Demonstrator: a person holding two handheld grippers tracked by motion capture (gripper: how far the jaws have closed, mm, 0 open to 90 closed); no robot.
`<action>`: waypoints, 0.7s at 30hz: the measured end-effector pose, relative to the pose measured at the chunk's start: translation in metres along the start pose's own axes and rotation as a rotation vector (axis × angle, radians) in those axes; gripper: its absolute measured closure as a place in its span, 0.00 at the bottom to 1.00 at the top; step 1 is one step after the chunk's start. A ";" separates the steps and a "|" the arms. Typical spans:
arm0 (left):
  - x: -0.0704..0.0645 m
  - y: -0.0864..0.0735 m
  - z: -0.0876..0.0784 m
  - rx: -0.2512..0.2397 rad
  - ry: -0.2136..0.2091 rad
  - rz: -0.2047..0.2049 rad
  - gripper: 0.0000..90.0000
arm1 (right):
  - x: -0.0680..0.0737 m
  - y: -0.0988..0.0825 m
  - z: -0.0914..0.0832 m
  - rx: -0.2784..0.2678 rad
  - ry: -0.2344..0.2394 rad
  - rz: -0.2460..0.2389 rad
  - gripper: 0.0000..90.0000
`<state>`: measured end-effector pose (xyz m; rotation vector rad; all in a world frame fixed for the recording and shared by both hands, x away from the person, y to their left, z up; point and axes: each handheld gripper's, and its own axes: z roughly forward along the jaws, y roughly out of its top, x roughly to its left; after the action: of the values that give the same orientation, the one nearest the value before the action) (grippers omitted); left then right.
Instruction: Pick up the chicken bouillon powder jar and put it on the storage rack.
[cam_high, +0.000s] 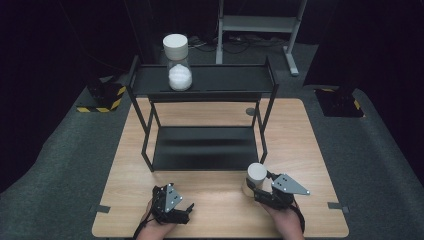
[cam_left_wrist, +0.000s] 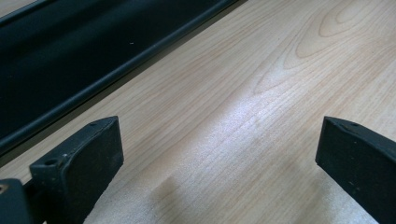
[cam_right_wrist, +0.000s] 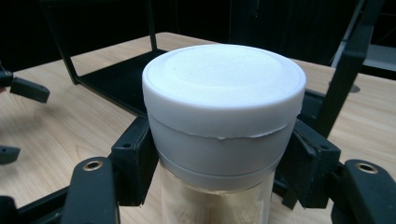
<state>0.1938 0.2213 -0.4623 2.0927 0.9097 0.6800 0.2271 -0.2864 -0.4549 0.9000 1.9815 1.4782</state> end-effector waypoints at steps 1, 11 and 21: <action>0.001 0.000 0.000 -0.001 -0.004 0.000 0.01 | 0.000 0.002 0.000 -0.002 0.001 0.000 0.38; 0.001 -0.002 -0.001 -0.010 -0.022 0.024 0.01 | 0.008 0.030 0.007 -0.039 0.023 -0.015 0.38; 0.005 -0.003 -0.001 -0.012 -0.027 0.003 0.01 | 0.010 0.047 0.017 -0.054 0.044 -0.023 0.38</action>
<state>0.1948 0.2267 -0.4629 2.0878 0.8858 0.6553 0.2429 -0.2596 -0.4142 0.8267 1.9669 1.5431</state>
